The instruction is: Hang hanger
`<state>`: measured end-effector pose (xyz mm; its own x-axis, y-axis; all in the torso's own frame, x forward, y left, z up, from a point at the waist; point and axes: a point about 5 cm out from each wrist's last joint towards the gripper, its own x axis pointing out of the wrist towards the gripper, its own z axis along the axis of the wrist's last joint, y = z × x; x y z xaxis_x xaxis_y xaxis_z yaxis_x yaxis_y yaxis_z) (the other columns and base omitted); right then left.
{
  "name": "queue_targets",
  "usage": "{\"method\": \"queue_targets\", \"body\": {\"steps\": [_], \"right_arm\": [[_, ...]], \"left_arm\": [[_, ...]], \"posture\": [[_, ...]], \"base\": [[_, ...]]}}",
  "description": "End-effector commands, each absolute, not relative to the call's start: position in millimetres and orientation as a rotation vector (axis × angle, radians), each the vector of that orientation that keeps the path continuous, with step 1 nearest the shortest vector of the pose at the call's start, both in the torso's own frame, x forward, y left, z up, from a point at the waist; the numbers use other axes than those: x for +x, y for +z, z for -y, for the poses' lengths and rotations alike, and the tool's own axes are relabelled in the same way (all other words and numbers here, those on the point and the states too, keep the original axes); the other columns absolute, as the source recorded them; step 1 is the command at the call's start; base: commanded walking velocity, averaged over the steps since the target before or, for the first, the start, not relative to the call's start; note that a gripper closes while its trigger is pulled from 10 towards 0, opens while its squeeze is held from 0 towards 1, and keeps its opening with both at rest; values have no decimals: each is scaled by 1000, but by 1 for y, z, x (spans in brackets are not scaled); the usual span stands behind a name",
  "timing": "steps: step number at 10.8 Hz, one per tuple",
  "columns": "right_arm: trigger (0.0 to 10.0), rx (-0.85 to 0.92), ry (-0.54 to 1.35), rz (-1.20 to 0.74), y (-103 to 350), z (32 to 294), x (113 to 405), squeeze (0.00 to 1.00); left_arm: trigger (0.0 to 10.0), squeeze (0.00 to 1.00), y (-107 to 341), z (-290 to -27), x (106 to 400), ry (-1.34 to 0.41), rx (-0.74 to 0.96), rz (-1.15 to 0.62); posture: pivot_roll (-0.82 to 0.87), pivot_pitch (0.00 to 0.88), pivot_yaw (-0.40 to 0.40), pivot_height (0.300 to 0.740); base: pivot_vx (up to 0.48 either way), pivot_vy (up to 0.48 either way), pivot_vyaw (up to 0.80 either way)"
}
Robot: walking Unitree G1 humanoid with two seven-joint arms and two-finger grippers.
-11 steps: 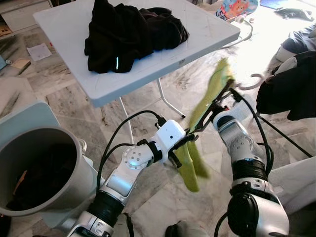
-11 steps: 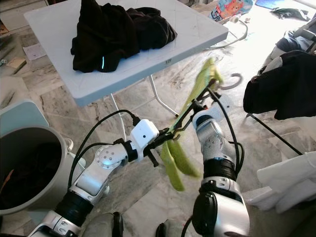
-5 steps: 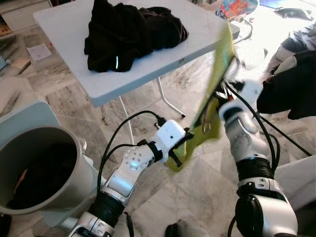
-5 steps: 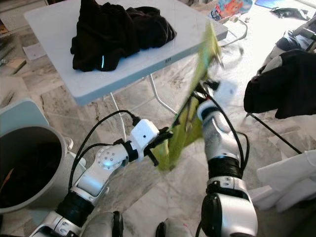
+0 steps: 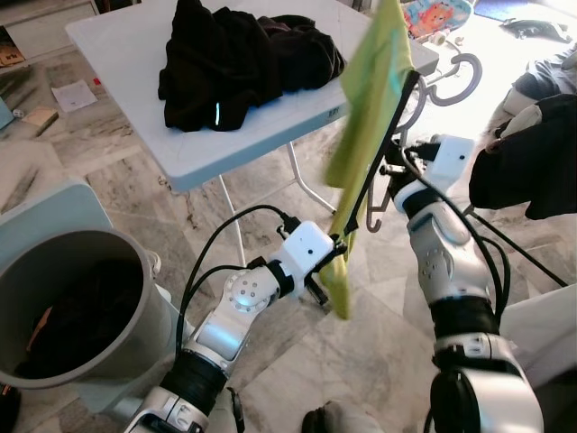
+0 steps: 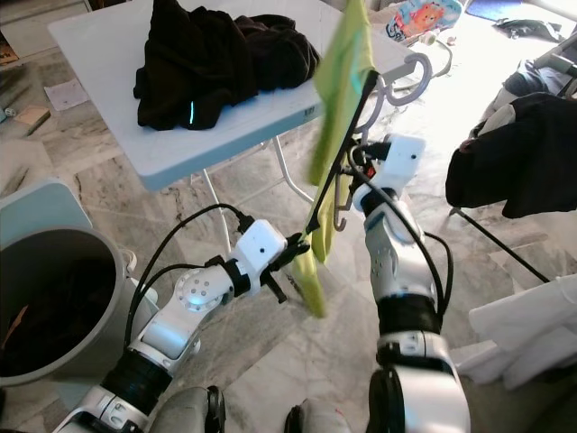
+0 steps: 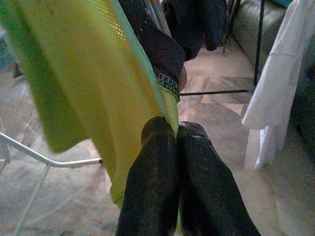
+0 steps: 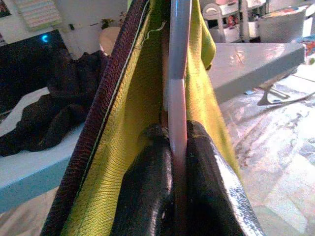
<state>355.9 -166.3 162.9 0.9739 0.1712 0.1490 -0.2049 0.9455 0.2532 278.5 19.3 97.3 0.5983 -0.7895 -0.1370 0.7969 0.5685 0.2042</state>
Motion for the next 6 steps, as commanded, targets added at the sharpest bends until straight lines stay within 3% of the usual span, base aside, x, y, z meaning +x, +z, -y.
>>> {"method": "queue_targets", "body": {"steps": [1,3,4,6], "right_arm": [[10000,235,220,271,193,167,353,0],[10000,174,341,281,189,153,339,0],[10000,149,414,276,186,148,332,0],[10000,121,498,275,182,145,323,0]], "left_arm": [[10000,0,83,-22,274,-933,277,-94],[10000,0,78,-23,274,-936,277,-115],[10000,1000,76,-24,273,-943,248,-131],[10000,1000,75,-28,273,-941,244,-135]], "posture": [[-68,52,-49,740],[-71,52,-46,740],[-71,51,-43,740],[-70,49,-41,740]], "base": [[0,0,0],[0,0,0],[0,0,0],[0,0,0]]}}
